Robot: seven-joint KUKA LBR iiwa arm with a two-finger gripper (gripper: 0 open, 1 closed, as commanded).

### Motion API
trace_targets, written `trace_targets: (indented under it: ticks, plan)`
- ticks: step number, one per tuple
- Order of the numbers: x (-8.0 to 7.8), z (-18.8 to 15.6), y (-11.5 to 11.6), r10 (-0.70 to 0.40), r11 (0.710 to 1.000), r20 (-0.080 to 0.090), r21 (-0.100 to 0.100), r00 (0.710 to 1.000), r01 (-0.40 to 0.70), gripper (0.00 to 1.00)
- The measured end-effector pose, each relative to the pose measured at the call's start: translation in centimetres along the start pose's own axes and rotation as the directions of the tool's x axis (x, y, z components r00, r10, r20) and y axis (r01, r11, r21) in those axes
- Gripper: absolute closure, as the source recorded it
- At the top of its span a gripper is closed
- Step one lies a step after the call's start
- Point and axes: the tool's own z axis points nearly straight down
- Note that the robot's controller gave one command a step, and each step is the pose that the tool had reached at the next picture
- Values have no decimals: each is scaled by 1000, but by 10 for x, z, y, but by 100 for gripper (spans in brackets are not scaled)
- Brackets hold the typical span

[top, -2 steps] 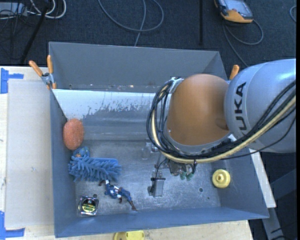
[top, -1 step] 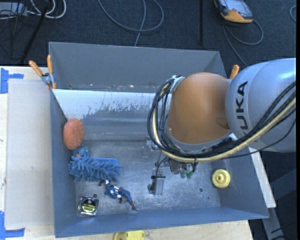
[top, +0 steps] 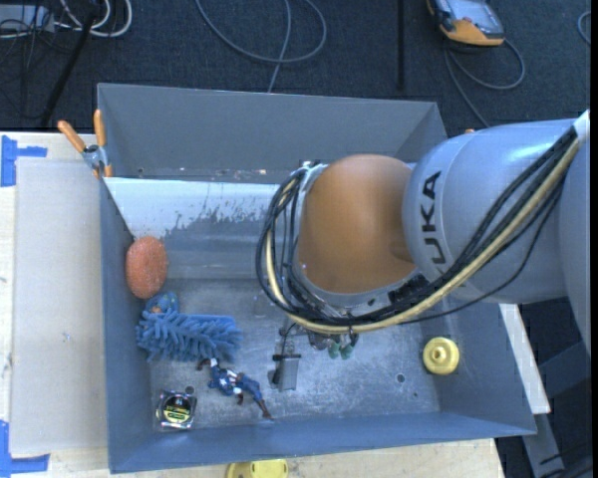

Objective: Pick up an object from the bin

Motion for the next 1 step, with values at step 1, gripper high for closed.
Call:
trace_targets:
  ticks: [1]
  plan:
    - [16,28,24,50,999,-7,0,999,-50,0]
